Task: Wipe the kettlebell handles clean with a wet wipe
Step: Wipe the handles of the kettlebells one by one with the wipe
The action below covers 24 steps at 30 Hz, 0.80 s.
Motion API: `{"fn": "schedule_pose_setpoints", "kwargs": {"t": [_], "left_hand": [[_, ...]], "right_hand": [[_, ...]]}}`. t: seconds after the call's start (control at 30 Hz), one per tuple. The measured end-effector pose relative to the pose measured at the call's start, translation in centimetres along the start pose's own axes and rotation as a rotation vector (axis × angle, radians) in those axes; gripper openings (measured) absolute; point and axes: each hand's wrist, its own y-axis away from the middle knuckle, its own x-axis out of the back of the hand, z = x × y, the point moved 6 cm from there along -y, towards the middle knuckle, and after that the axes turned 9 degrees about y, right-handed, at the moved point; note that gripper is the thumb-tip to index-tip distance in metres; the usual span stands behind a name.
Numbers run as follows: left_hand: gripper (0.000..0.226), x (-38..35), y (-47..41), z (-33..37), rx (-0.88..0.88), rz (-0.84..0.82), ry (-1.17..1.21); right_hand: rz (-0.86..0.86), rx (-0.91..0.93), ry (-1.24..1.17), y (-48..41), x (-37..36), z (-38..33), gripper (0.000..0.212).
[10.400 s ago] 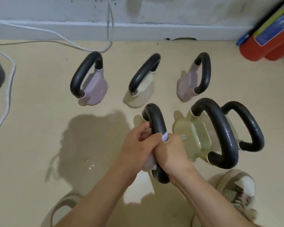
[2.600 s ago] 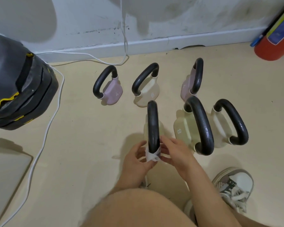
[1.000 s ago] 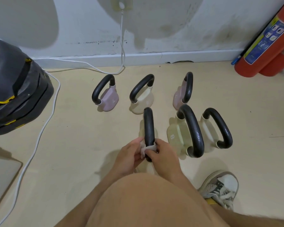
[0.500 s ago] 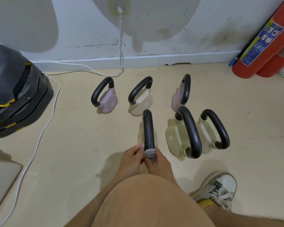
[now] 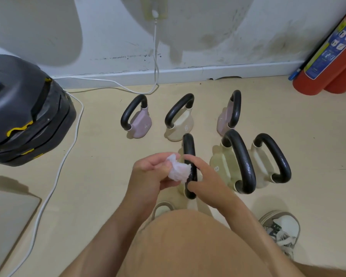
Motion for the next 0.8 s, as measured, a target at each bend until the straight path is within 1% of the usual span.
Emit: {"fn": "schedule_pose_setpoints", "kwargs": {"t": [0.03, 0.13, 0.2, 0.3, 0.37, 0.4, 0.5, 0.53, 0.6, 0.67, 0.73, 0.8], "left_hand": [[0.021, -0.5, 0.0, 0.8, 0.013, -0.035, 0.027], [0.024, -1.5, -0.1, 3.2, 0.036, -0.115, 0.118], [0.024, -1.5, -0.3, 4.7, 0.021, -0.109, 0.191], [0.026, -0.4, -1.1, 6.0, -0.023, -0.037, 0.253], [0.029, 0.4, -1.6, 6.1, -0.030, -0.004, 0.289], [0.029, 0.8, -1.8, 6.0, -0.026, 0.015, 0.310], [0.025, 1.7, -2.3, 5.2, 0.003, 0.110, 0.325], [0.024, 2.0, -2.5, 4.9, 0.016, 0.155, 0.304], [0.020, 2.5, -2.9, 4.2, 0.052, 0.220, 0.208], [0.017, 2.4, -3.4, 3.7, 0.089, 0.198, 0.138], [0.028, 2.0, -3.8, 3.6, 0.109, 0.081, 0.122], [0.026, 1.4, -3.9, 3.7, 0.110, -0.108, 0.060]], "right_hand": [[-0.048, 0.022, -0.018, 0.3, 0.1, -0.5, 0.058], [-0.243, 0.049, -0.198, 0.9, 0.1, -2.2, 0.029], [-0.300, 0.094, -0.254, 1.2, 0.2, -3.1, 0.018], [-0.261, 0.119, -0.364, 0.9, 0.8, -3.5, 0.037], [-0.230, 0.125, -0.514, 0.6, 1.1, -3.8, 0.029], [-0.223, 0.112, -0.599, 0.4, 1.1, -4.0, 0.029], [-0.232, 0.079, -0.828, -0.3, 1.0, -4.6, 0.052], [-0.221, 0.070, -0.845, -0.4, 1.0, -4.9, 0.053], [-0.193, 0.081, -0.800, -0.8, 1.2, -5.7, 0.048], [-0.148, 0.111, -0.713, -1.1, 1.7, -6.6, 0.038], [-0.092, 0.135, -0.646, -1.6, 2.4, -7.3, 0.035], [-0.044, 0.161, -0.579, -2.3, 3.1, -8.0, 0.031]]}}
